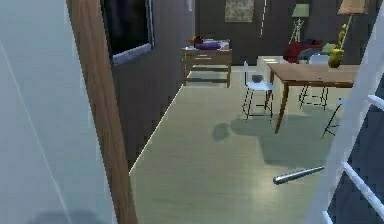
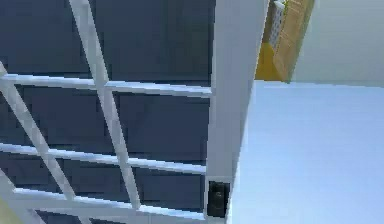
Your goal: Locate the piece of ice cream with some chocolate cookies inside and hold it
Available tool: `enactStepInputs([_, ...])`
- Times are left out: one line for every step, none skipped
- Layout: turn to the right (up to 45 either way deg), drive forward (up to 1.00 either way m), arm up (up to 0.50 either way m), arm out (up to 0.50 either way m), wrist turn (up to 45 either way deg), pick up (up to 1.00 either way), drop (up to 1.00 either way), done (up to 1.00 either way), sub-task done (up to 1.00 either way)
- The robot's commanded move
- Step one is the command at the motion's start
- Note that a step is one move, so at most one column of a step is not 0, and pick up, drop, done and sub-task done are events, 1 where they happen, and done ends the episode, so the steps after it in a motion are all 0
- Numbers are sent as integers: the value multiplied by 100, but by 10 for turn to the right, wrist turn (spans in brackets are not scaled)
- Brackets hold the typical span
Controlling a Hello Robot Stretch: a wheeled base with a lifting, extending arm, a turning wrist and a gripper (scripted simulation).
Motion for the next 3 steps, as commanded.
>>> enactStepInputs([300, 0, 0, 0, 0, 0, 0, 0, 0])
enactStepInputs([0, 5, 0, 0, 0, 0, 0, 0, 0])
enactStepInputs([-180, 0, 0, 0, 0, 0, 0, 0, 0])
